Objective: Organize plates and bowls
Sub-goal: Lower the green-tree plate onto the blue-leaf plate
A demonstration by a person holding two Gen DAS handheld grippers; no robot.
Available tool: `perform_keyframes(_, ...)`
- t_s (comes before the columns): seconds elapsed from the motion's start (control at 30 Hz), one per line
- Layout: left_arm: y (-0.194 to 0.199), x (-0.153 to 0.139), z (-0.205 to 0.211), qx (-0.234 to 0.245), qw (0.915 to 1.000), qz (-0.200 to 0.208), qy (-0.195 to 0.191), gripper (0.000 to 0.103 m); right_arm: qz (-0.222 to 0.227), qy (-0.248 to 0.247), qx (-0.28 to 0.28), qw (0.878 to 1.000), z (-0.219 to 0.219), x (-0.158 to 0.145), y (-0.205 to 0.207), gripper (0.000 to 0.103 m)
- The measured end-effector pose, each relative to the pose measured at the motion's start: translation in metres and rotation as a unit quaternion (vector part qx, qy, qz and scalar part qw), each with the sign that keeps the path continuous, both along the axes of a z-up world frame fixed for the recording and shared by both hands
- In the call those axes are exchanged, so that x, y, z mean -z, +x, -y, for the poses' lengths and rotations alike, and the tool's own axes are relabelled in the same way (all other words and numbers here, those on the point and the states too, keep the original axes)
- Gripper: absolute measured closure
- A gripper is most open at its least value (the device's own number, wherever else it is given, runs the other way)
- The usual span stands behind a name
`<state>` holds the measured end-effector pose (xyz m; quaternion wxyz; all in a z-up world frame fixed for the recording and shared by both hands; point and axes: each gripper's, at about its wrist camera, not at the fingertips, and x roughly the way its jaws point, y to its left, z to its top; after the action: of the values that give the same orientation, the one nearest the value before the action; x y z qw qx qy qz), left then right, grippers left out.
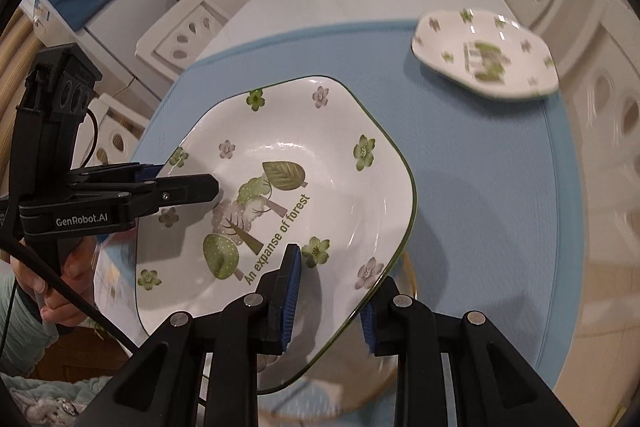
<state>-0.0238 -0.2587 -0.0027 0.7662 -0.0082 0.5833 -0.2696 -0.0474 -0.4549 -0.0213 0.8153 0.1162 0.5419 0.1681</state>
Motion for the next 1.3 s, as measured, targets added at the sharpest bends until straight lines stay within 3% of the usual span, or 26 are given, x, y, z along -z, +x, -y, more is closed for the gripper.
perform_keyframes(0.37,-0.033,0.035,-0.008,-0.008,0.9989,-0.042,0.017,0.058,-0.054,0.003,-0.02,0.998,-0.005,0.032,-0.045,0.077)
perform_keyframes(0.83,-0.034,0.049,-0.005,-0.015,0.998,-0.057,0.019,0.058,-0.079,0.004,-0.015,0.997,-0.003,0.053,-0.04,0.076)
perform_keyframes(1.3,-0.033,0.049,-0.009,-0.019,0.9966,-0.078,0.015,0.058,-0.111,0.002,0.005,0.994,-0.004,0.055,-0.025,0.076)
